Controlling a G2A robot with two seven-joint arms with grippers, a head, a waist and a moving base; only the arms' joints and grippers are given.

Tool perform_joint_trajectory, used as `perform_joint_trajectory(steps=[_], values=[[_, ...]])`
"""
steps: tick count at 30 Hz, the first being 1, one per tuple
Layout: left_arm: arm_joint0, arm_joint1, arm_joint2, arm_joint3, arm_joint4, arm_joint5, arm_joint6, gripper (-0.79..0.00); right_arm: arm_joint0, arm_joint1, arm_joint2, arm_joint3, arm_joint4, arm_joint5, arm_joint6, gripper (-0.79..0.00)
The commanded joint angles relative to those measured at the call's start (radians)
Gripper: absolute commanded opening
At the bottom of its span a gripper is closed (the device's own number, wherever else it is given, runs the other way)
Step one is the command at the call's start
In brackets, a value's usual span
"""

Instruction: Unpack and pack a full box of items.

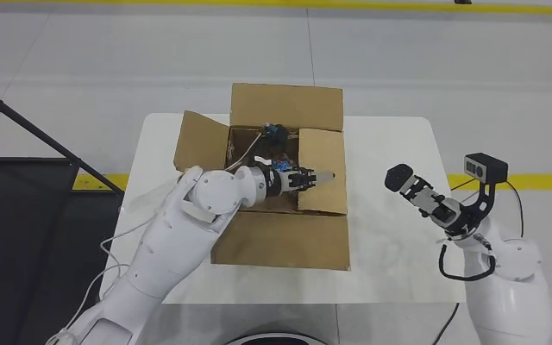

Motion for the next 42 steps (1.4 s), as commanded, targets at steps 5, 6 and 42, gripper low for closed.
perform_joint_trajectory(steps=[5, 6, 42], values=[[0.005, 0.001, 0.01, -0.102, 0.032, 0.028, 0.013, 0.0, -0.006, 0.009, 0.007, 0.001, 0.017, -0.017, -0.017, 0.0], [0.002, 0.0, 0.016, -0.115, 0.029, 0.033, 0.016, 0.0, -0.009, 0.01, 0.009, 0.0, 0.02, -0.02, -0.02, 0.0], [-0.312, -0.192, 0.409, 0.257, -0.101, 0.053, 0.215, 0.0, -0.183, 0.046, 0.259, -0.001, 0.146, -0.111, -0.128, 0.0]])
